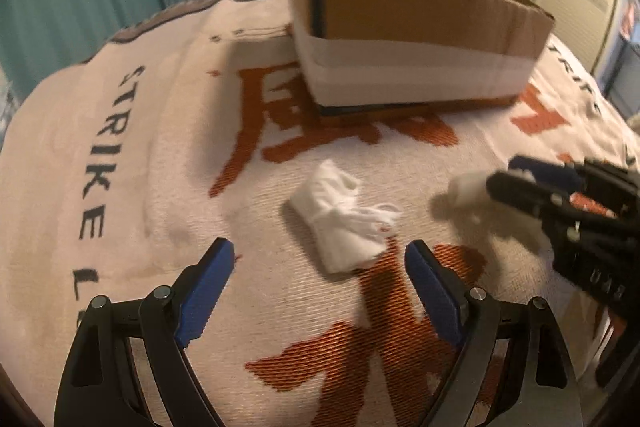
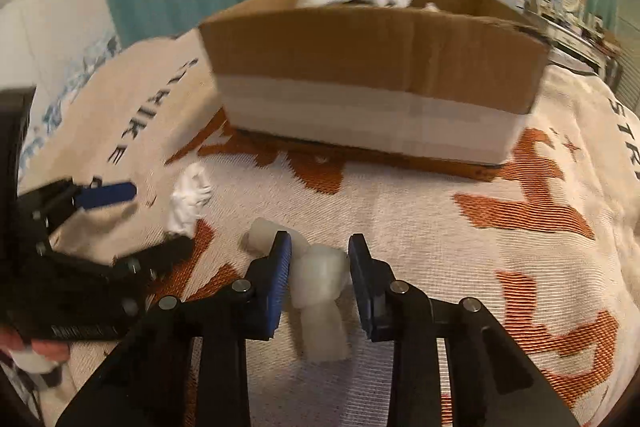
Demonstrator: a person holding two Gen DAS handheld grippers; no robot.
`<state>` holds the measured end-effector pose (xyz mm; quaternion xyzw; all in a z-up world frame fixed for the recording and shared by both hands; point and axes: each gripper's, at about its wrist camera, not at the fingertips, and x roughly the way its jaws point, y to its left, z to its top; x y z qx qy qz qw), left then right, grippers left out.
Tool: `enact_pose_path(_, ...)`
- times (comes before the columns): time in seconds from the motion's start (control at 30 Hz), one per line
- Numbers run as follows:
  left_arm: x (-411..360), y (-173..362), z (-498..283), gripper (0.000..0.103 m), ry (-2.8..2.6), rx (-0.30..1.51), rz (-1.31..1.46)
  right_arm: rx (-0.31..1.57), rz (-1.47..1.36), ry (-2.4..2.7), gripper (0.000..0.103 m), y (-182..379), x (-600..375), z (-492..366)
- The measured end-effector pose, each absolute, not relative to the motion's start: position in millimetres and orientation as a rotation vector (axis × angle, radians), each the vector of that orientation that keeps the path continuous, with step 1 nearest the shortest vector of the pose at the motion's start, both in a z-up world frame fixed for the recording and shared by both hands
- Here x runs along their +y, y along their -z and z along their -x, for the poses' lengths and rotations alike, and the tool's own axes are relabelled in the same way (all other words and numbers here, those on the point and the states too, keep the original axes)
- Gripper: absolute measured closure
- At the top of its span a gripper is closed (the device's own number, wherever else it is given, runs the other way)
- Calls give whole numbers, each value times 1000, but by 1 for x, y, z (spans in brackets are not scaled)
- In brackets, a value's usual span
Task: Organize soft objects
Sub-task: 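Withdraw both tools and move toward the white mask and pipe fitting, then grasp the white mask with the left tool while the right tool grasps the white pipe fitting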
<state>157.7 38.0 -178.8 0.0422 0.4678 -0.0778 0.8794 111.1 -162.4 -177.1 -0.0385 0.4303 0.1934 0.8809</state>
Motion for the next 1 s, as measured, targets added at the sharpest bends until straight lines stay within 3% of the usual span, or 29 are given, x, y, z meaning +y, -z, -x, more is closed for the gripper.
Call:
enact_pose_path(0.1, 32, 180, -163, 16, 167, 971, -82, 883, 75, -378, 74, 173, -169, -112)
enact_pose_path(0.17, 30, 184, -171, 35, 173, 981, -72, 881, 66, -374, 74, 170, -172, -113)
enact_pose_path(0.23, 31, 191, -179, 43, 185, 1011, -49, 879, 69, -364, 74, 169, -173, -114)
enact_pose_path(0.33, 34, 191, -179, 67, 226, 1009, -12, 886, 76, -372, 74, 169, -172, -114)
enact_pose_path(0.4, 35, 187, -175, 76, 231, 1003, -13, 890, 88, -374, 74, 170, -169, -113)
enact_pose_path(0.67, 21, 152, -142, 78, 243, 943, -18, 855, 94, -374, 74, 144, -178, -94)
enact_pose_path(1.0, 4, 51, -101, 78, 240, 774, -32, 681, 79, -372, 74, 33, -203, -55)
